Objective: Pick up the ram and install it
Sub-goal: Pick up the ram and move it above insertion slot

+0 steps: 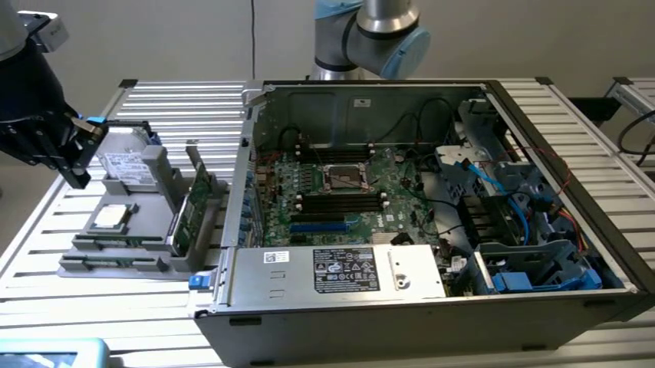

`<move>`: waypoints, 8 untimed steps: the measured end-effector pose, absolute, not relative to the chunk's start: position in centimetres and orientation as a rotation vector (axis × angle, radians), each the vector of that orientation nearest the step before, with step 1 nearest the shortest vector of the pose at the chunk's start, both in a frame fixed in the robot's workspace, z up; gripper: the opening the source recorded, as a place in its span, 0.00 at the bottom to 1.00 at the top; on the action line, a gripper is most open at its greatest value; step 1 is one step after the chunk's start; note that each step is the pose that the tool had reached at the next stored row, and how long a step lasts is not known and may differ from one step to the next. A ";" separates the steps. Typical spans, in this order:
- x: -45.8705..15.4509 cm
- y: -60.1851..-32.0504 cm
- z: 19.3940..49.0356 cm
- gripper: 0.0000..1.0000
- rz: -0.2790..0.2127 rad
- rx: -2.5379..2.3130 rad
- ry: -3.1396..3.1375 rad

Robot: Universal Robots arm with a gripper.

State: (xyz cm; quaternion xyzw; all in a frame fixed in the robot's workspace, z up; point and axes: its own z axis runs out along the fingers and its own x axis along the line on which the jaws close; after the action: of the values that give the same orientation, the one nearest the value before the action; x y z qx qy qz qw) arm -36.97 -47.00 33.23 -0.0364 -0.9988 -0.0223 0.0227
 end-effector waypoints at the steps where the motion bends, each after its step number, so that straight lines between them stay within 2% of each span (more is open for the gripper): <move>1: -37.0 -47.0 33.2 0.11 -0.069 -0.113 -3.093; 8: -37.0 -47.0 33.2 0.11 -0.067 -0.035 -3.101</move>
State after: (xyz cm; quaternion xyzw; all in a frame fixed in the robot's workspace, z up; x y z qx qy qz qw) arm -37.02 -46.98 33.22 -0.0113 -0.9995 -0.0216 0.0199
